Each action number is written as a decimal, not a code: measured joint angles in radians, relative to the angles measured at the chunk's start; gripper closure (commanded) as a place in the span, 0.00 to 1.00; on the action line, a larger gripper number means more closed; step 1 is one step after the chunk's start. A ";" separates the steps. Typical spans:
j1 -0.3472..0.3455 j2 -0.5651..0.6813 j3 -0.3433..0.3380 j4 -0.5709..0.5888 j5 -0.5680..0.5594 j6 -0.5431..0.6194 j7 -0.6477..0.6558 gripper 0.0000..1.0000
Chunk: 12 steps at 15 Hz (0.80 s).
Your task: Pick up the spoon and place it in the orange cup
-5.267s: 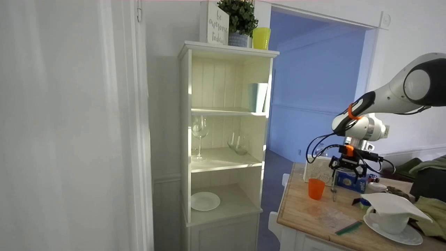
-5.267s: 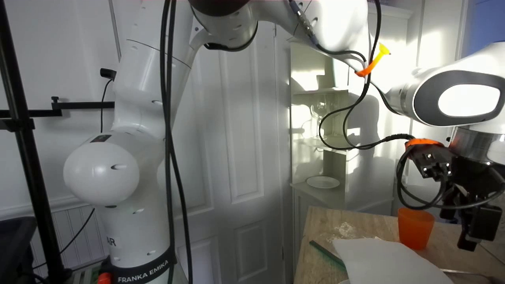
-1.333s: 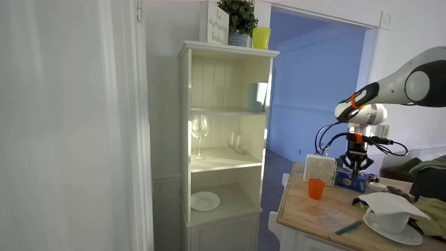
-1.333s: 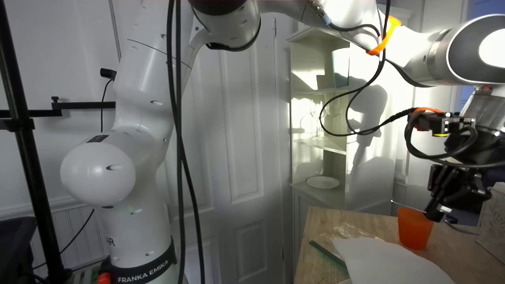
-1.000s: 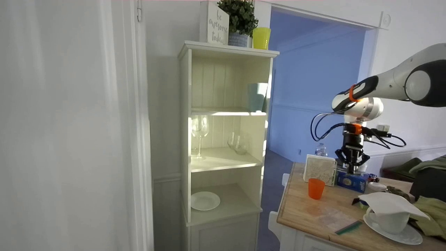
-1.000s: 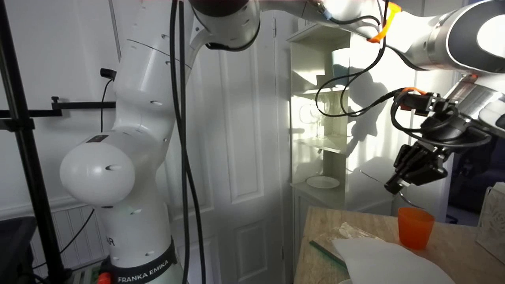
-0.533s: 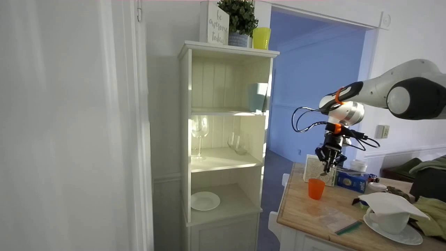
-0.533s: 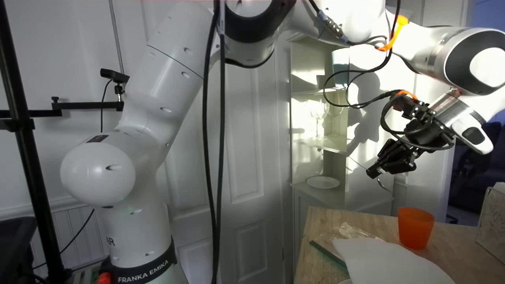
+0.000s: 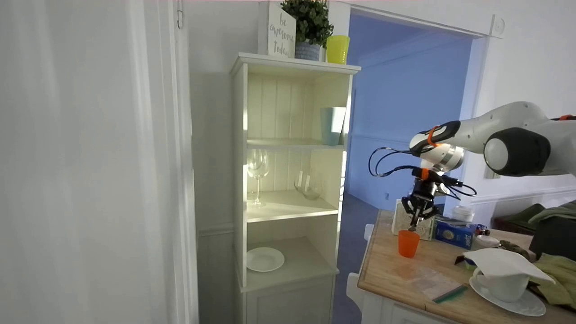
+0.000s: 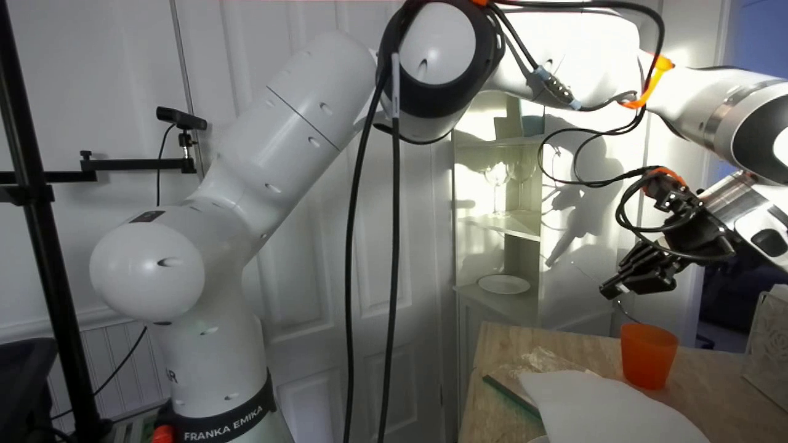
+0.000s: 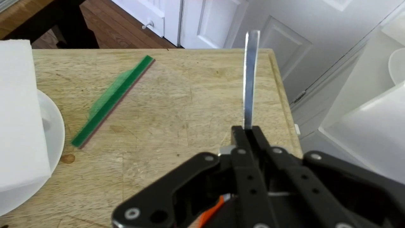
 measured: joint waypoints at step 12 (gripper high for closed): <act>-0.080 0.209 0.042 0.267 0.057 -0.076 0.105 0.98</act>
